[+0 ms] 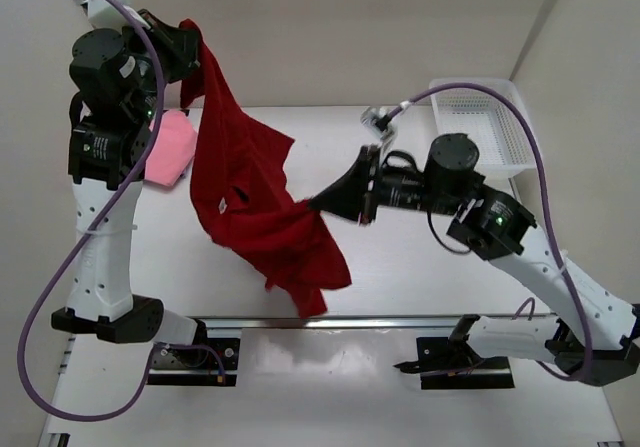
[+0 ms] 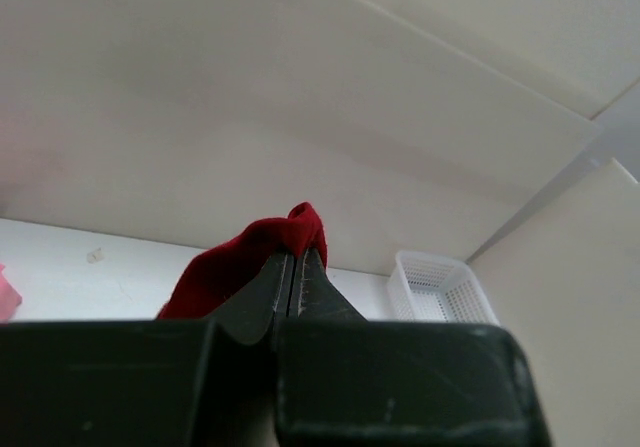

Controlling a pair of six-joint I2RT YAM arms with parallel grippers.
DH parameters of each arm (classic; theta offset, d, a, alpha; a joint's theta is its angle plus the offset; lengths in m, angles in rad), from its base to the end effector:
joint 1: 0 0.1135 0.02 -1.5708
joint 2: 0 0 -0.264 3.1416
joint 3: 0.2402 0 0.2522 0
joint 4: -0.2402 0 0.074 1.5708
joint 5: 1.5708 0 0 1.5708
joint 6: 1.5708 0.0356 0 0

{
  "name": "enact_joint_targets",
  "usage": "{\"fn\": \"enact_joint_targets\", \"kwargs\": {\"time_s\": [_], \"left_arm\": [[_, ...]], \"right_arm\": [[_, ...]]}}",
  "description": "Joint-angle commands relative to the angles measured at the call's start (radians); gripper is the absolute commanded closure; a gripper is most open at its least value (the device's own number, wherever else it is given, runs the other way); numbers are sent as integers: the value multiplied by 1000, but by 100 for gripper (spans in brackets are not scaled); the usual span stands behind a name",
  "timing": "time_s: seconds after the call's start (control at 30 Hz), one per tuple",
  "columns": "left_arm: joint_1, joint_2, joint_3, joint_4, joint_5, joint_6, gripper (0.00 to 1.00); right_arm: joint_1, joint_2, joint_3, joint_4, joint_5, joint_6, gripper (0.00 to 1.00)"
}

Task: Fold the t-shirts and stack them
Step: Flatten out the tshirt

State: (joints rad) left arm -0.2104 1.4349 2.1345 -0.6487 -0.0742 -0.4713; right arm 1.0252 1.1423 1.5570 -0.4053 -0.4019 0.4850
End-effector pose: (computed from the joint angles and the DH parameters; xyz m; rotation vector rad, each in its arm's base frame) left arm 0.2376 -0.0480 0.5843 -0.2597 1.5178 -0.4874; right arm 0.1008 0.1928 0.5082 -0.8072 1.5778 1.4585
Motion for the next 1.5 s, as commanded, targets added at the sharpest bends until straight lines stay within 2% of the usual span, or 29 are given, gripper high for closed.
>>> {"fn": "enact_joint_targets", "kwargs": {"time_s": [0.0, 0.03, 0.1, 0.13, 0.2, 0.3, 0.4, 0.43, 0.47, 0.5, 0.57, 0.6, 0.63, 0.67, 0.7, 0.77, 0.8, 0.83, 0.87, 0.93, 0.97, 1.03, 1.07, 1.17, 1.27, 1.33, 1.47], "left_arm": [[8, -24, 8, 60, -21, 7, 100], [6, -13, 13, 63, -16, 8, 100], [-39, 30, 70, 61, -57, 42, 100], [-61, 51, 77, 72, -64, 49, 100], [-98, 105, 73, 108, -73, 62, 100], [-167, 235, 94, 123, -79, 89, 100], [-233, 338, -12, 182, -18, 79, 97], [-250, 381, -25, 211, 20, 80, 94], [-277, 439, -53, 221, 45, 88, 85], [-283, 473, -30, 209, 53, 111, 78], [-320, 647, 77, 93, 50, 134, 69], [-317, 685, 181, 45, 50, 135, 56], [-311, 750, 279, -33, 69, 126, 47], [-308, 789, 310, -113, 118, 126, 41], [-302, 789, 323, -144, 120, 109, 40], [-288, 669, 175, -136, 116, 106, 41], [-291, 603, -48, -88, 111, 97, 41], [-285, 446, -331, 63, 108, 70, 39], [-274, 280, -469, 224, 120, 51, 38], [-238, 65, -913, 402, 126, -51, 46], [-207, -39, -997, 458, 120, -70, 50], [-141, -156, -1273, 497, 154, -157, 58], [-107, -209, -1383, 527, 198, -180, 58], [-90, -226, -1517, 552, 226, -204, 52], [-89, -171, -1562, 636, 306, -251, 45], [-104, -125, -1564, 713, 317, -271, 46], [-161, -38, -1536, 748, 304, -282, 48]], "right_arm": [[-330, -70, -156, 128, -183, 100, 100], [-414, -114, -290, 193, -254, 142, 100], [-746, -188, -508, 473, -525, 341, 99], [-816, -194, -638, 578, -604, 375, 100], [-1047, -208, -785, 638, -679, 421, 100], [-1209, -181, -916, 620, -736, 370, 100], [-1232, -159, -950, 536, -684, 269, 100], [-1223, -154, -943, 473, -637, 245, 100], [-1196, -144, -931, 411, -583, 193, 100], [-1165, -133, -925, 407, -557, 161, 100], [-1116, -131, -931, 373, -511, 156, 100], [-1081, -124, -934, 369, -502, 155, 100], [-1058, -131, -934, 359, -476, 150, 100], [-1044, -134, -943, 355, -454, 150, 100], [-1038, -139, -937, 355, -450, 144, 100], [-1045, -148, -936, 352, -443, 130, 100], [-1057, -153, -940, 344, -452, 122, 100], [-1082, -154, -940, 349, -462, 128, 100], [-1102, -153, -940, 358, -480, 124, 100], [-1135, -161, -951, 347, -508, 112, 100], [-1146, -162, -951, 350, -521, 113, 99], [-1154, -171, -963, 352, -543, 107, 100], [-1154, -173, -960, 341, -545, 106, 100], [-1130, -181, -957, 323, -543, 95, 100], [-1113, -197, -945, 315, -545, 86, 100], [-1119, -216, -951, 307, -541, 86, 100], [-1102, -237, -976, 306, -542, 90, 100]]}}
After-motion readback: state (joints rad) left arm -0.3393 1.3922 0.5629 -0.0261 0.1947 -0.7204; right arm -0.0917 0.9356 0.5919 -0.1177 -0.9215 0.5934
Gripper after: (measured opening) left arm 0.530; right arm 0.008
